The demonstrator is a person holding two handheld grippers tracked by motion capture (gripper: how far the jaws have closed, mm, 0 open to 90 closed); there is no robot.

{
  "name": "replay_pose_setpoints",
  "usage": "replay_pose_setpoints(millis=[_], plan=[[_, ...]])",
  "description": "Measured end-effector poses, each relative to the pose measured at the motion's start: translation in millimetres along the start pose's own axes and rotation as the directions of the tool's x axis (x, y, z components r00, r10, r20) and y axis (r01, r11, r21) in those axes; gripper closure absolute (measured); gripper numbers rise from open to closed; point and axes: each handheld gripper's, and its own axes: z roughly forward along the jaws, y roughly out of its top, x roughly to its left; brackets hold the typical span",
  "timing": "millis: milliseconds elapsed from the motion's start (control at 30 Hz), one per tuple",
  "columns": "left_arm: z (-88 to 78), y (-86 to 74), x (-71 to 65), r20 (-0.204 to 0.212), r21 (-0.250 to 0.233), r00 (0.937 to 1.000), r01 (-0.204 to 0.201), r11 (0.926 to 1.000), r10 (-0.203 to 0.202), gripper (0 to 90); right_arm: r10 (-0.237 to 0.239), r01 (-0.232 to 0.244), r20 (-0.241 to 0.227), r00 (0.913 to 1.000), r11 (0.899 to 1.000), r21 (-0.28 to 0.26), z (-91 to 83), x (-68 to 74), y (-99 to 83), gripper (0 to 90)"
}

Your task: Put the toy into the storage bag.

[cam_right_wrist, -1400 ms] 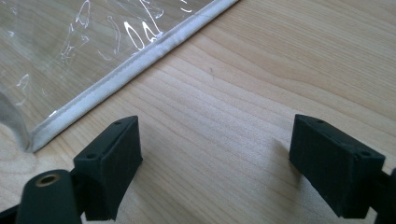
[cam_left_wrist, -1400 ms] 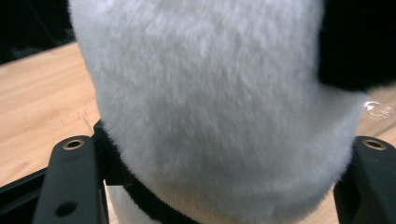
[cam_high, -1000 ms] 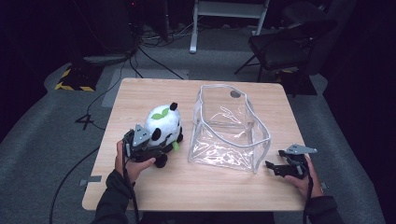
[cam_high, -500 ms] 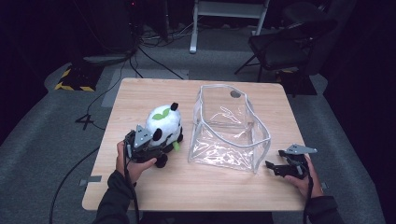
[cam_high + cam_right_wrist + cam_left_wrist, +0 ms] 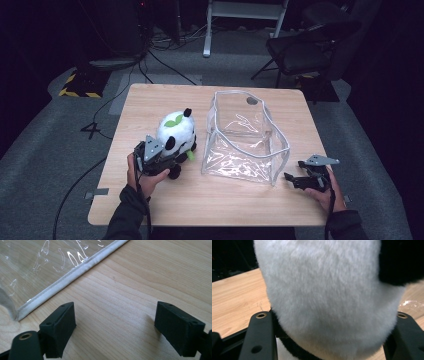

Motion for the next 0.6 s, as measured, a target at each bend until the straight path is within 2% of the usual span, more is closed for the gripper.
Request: replay_pose_setpoints(millis=[133, 333, 467, 600], plan=[[-2.8, 3.7, -5.0, -0.019, -0.013, 0.9996, -0.019, 0.9997, 0.019, 38.9, 0.0, 0.0, 0.0, 1.0, 1.0, 0.0, 0.0, 0.0, 0.0, 17.0], [-7.0, 8.3, -0.1, -0.017, -0.039, 0.9999, 0.0, 0.9992, -0.001, 38.9, -0.001, 0.001, -0.003, 1.0, 1.0, 0.0, 0.0, 0.1, 0.0, 17.0], [-9.9, 10.7, 2.6, -0.021, -0.051, 0.9998, -0.008, 0.9987, 0.007, 38.8, -0.001, 0.001, -0.003, 1.0, 1.0, 0.0, 0.0, 0.1, 0.0, 17.0], [-13.3, 14.3, 7.1, -0.014, -0.079, 0.9998, 0.012, 0.9968, -0.013, 38.8, -0.001, 0.001, -0.003, 1.0, 1.0, 0.0, 0.0, 0.2, 0.0, 17.0]])
